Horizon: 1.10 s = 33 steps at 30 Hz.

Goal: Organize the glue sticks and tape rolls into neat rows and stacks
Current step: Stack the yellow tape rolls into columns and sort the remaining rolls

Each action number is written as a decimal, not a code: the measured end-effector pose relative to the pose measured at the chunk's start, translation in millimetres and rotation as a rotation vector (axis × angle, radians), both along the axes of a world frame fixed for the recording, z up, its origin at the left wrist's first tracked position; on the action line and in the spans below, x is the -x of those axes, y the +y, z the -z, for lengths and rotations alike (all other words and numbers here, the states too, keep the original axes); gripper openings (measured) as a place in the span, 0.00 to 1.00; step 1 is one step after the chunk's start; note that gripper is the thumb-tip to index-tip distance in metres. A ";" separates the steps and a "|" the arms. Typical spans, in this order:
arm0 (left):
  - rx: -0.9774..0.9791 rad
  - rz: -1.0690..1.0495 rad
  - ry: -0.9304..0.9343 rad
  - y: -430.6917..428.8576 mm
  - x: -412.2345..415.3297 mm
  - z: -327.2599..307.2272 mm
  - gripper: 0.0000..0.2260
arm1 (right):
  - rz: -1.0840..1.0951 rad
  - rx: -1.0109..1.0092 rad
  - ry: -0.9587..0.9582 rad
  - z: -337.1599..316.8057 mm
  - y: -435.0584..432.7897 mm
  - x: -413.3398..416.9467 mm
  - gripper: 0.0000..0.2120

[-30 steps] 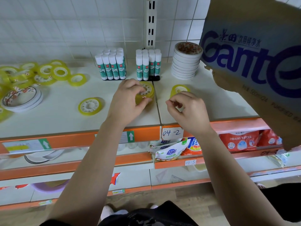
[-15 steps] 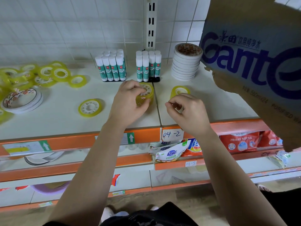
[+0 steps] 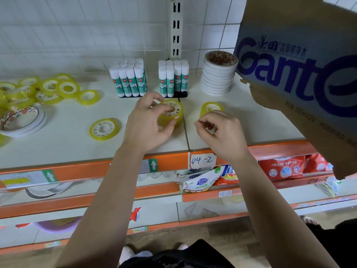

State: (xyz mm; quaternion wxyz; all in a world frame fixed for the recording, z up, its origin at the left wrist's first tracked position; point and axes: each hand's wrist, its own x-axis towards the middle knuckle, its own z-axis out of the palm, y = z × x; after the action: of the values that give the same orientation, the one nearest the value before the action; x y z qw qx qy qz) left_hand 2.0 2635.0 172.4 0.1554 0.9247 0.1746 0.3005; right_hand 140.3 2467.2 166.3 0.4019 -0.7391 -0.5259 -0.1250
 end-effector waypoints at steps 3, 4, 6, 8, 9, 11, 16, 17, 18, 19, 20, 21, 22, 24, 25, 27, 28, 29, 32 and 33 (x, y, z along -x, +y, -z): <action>0.001 0.012 0.048 -1.2 -0.1 -0.2 0.21 | 0.000 0.004 0.003 -0.5 -0.2 -0.4 0.08; 0.023 0.028 0.057 -0.7 -0.6 0.1 0.22 | -0.001 0.004 0.002 -0.4 -0.2 -0.3 0.08; 0.066 0.055 0.051 0.9 -1.5 1.1 0.20 | -0.004 0.001 0.005 -0.6 -0.2 -0.2 0.09; 0.080 0.066 0.042 2.2 -2.2 2.4 0.18 | -0.003 -0.005 0.009 -1.1 0.0 0.1 0.09; 0.083 0.067 0.038 2.6 -2.6 2.8 0.17 | -0.001 -0.006 0.008 -1.2 0.1 0.3 0.08; 0.094 0.068 0.026 3.4 -3.9 3.8 0.15 | -0.003 -0.007 0.005 -1.5 0.1 0.5 0.08; 0.155 0.075 0.009 4.7 -6.1 3.3 0.17 | -0.005 0.001 0.004 -1.2 0.4 0.0 0.08; 0.161 0.075 -0.002 4.1 -6.1 2.9 0.18 | -0.006 -0.002 0.004 -1.6 0.5 0.2 0.08; 0.164 0.073 -0.009 3.3 -5.9 2.4 0.19 | -0.007 -0.006 0.001 -2.4 0.3 0.4 0.08; 0.161 0.071 -0.012 2.2 -5.4 1.5 0.20 | -0.010 -0.010 -0.001 -3.0 0.1 0.9 0.07; 0.151 0.068 -0.009 1.3 -4.9 0.9 0.19 | -0.014 -0.015 -0.001 -4.0 -0.3 1.2 0.07; 0.136 0.064 -0.003 1.1 -4.4 0.2 0.19 | -0.019 -0.022 0.002 -5.0 -0.4 1.5 0.06; 0.119 0.061 0.004 1.2 -3.6 -0.8 0.18 | -0.023 -0.027 0.005 -6.2 -0.5 1.4 0.06; 0.090 0.061 0.013 1.1 -1.6 -2.8 0.20 | -0.028 -0.034 0.007 -8.9 -0.2 1.8 0.05; 0.085 0.062 0.011 0.8 -0.3 -3.8 0.21 | -0.030 -0.040 0.006 -10.6 0.4 2.1 0.05; 0.090 0.057 -0.012 -1.3 3.3 -6.8 0.21 | -0.033 -0.060 0.011 -15.0 2.4 3.7 0.05; 0.090 0.050 -0.033 -2.2 5.9 -8.6 0.21 | -0.035 -0.071 0.020 -17.9 4.3 5.2 0.05; 0.082 0.039 -0.059 -2.6 9.3 -11.1 0.20 | -0.041 -0.082 0.030 -21.4 7.3 7.3 0.05; 0.049 -0.026 -0.161 3.0 26.1 -19.5 0.15 | -0.089 -0.119 0.043 -32.5 23.6 17.6 0.05; 0.038 -0.055 -0.192 7.2 34.1 -22.2 0.13 | -0.111 -0.131 0.039 -35.6 31.7 22.7 0.04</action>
State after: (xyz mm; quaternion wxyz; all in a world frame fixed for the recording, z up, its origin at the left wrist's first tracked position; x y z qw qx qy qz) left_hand -32.1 2642.2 194.5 0.1805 0.8834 0.1900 0.3884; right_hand 117.5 2498.9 201.9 0.4661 -0.6831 -0.5489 -0.1221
